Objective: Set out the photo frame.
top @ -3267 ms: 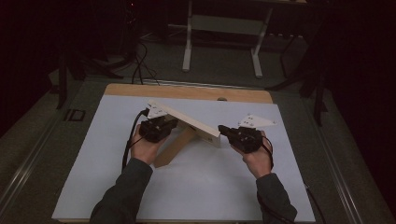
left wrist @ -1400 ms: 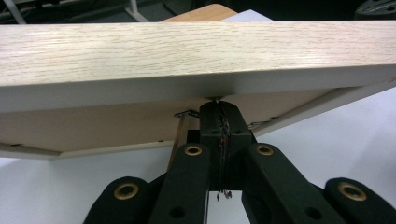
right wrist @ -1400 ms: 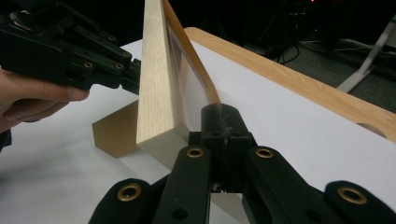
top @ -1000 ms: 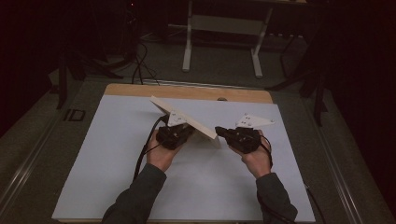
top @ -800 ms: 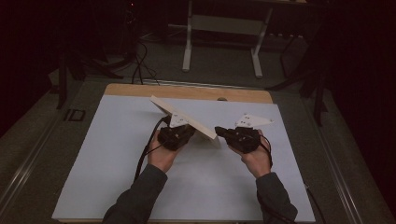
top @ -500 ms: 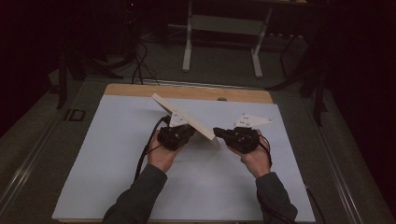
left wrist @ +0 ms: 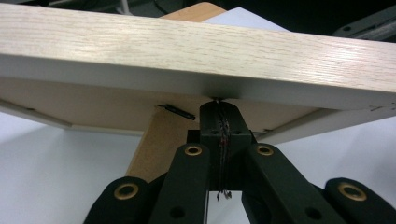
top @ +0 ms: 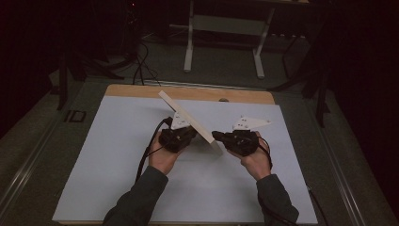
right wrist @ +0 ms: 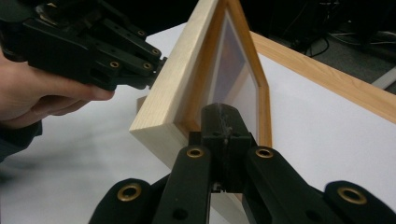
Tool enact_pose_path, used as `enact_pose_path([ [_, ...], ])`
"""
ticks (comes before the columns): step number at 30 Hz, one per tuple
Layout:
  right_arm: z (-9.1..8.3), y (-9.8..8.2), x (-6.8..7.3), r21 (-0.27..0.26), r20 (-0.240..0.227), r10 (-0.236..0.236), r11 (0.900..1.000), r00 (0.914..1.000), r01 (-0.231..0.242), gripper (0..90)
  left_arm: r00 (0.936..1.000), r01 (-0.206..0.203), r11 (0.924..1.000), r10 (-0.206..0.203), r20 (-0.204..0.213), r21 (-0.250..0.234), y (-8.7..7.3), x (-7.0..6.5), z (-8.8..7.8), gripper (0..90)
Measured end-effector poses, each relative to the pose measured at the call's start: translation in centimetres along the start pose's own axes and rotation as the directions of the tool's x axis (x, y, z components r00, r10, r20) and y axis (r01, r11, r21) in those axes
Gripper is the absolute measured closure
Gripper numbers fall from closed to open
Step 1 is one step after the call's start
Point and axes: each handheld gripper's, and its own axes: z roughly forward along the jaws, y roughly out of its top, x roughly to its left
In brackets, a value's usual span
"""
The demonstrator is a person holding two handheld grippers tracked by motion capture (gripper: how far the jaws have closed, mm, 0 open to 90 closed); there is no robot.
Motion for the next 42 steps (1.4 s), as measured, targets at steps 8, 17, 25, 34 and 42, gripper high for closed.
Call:
enact_pose_path([
  [8, 0.2, 0.1, 0.5, 0.005, -0.03, -0.029, 1.0, 0.9991, 0.029, 90.0, 1.0, -0.004, 1.0, 0.004, 0.009, -0.002, 0.0, 0.1, 0.0, 90.0],
  [17, 0.2, 0.1, 0.6, 0.006, -0.032, -0.03, 1.0, 0.999, 0.031, 90.0, 0.999, -0.031, 0.9995, 0.032, 0.032, -0.01, -0.1, -0.6, -0.6, 90.0],
  [25, 0.2, 0.1, 0.6, 0.01, -0.031, -0.033, 0.999, 0.999, 0.034, 90.0, 0.9979, -0.036, 0.9993, 0.036, 0.054, -0.015, -0.1, -0.2, -0.5, 90.0],
  [34, 0.4, 0.3, 0.9, 0.017, -0.046, -0.051, 0.999, 0.9976, 0.052, 90.0, 0.9981, -0.023, 0.9997, 0.024, 0.058, -0.013, -0.1, 0.3, -0.3, 90.0],
  [42, 0.6, -0.2, 0.5, 0.034, -0.057, -0.043, 0.998, 0.9975, 0.045, 90.0, 0.9985, -0.009, 0.9999, 0.01, 0.054, -0.006, 0.0, 0.8, 0.0, 90.0],
])
